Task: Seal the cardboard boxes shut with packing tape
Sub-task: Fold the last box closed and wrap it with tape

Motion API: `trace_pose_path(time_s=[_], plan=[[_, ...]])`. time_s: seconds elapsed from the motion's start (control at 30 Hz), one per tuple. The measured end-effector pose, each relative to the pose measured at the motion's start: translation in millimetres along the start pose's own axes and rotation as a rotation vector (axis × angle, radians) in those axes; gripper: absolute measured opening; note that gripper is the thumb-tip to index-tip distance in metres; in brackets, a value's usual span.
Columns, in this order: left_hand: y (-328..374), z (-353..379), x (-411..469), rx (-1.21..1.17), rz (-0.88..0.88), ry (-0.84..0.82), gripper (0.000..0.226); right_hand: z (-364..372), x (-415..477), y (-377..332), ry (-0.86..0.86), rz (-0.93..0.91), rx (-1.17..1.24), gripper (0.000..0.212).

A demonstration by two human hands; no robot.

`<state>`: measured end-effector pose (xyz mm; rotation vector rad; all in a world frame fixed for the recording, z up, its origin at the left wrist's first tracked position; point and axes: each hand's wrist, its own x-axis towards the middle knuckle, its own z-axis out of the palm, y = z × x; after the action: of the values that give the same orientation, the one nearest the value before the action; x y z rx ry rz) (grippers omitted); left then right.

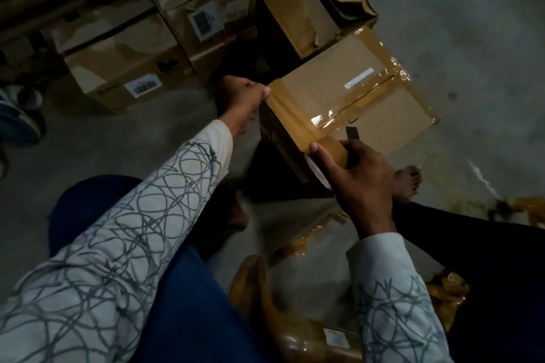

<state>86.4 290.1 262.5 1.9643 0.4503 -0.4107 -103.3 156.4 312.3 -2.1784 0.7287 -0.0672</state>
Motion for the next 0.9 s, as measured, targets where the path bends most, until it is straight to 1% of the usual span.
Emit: trace_pose_path(time_s=[0.2,0.5,0.67,0.7,0.73,0.8,0.83,0.87,0.9], plan=[[-7.0,-2.2,4.3,-0.008,-0.041,0.032,0.012,6.5,2.8,5.6,-0.025,0.023,-0.011,0.050],[-18.8,-5.2,6.0,-0.048,-0.049,0.049,0.011,12.8,9.0,-3.4,-0.032,0.018,-0.042,0.057],[-19.3,-4.1,7.7,-0.084,-0.090,0.051,0.007,16.0,6.5,-6.5,-0.034,0.021,-0.063,0.055],[-19.8,-2.7,8.4,-0.073,-0.087,0.054,0.011,17.0,5.8,-6.7,-0.028,0.019,-0.066,0.054],[-19.1,-2.1,7.0,-0.067,-0.080,0.050,0.022,18.7,5.1,-7.0,-0.029,0.022,-0.062,0.054],[-19.8,-2.6,10.2,-0.073,-0.063,0.050,0.058,22.6,3.4,-7.2,-0.039,0.033,-0.046,0.053],[-20.9,-4.1,13.0,-0.048,-0.034,0.075,0.069,24.9,2.7,-6.6,-0.040,0.033,-0.039,0.054],[-20.6,-5.9,12.6,0.012,0.028,0.098,0.070,27.3,1.6,-5.6,-0.043,0.035,-0.031,0.055],[-19.0,-7.0,9.0,0.115,0.117,0.121,0.062,29.1,0.2,-4.8,-0.054,0.039,-0.020,0.057]])
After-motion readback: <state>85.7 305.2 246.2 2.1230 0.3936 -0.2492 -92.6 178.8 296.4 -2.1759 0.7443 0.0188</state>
